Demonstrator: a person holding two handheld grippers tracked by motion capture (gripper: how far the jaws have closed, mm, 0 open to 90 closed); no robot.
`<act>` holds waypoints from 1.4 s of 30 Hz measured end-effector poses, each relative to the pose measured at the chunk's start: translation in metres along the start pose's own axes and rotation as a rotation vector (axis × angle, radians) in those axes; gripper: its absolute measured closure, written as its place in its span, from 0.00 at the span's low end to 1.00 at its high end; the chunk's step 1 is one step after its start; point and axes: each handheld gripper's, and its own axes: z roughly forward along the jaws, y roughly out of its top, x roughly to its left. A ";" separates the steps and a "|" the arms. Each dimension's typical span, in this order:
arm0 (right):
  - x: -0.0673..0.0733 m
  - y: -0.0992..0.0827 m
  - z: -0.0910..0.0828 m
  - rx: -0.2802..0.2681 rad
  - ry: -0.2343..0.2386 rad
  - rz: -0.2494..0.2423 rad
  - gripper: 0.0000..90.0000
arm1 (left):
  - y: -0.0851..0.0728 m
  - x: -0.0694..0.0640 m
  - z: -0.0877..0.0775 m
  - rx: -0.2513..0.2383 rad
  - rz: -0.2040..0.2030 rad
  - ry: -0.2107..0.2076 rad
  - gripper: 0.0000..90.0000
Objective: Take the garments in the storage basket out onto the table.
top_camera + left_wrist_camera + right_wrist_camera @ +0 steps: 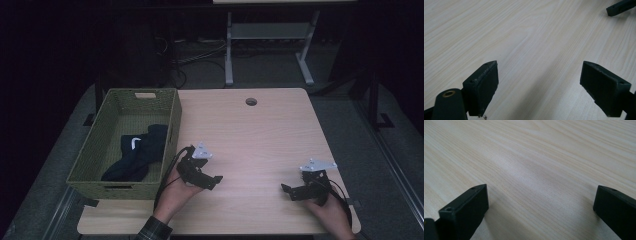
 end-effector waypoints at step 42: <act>0.000 0.000 0.000 -0.003 0.004 -0.003 0.00 | 0.039 0.015 -0.034 -0.024 0.055 -0.010 0.16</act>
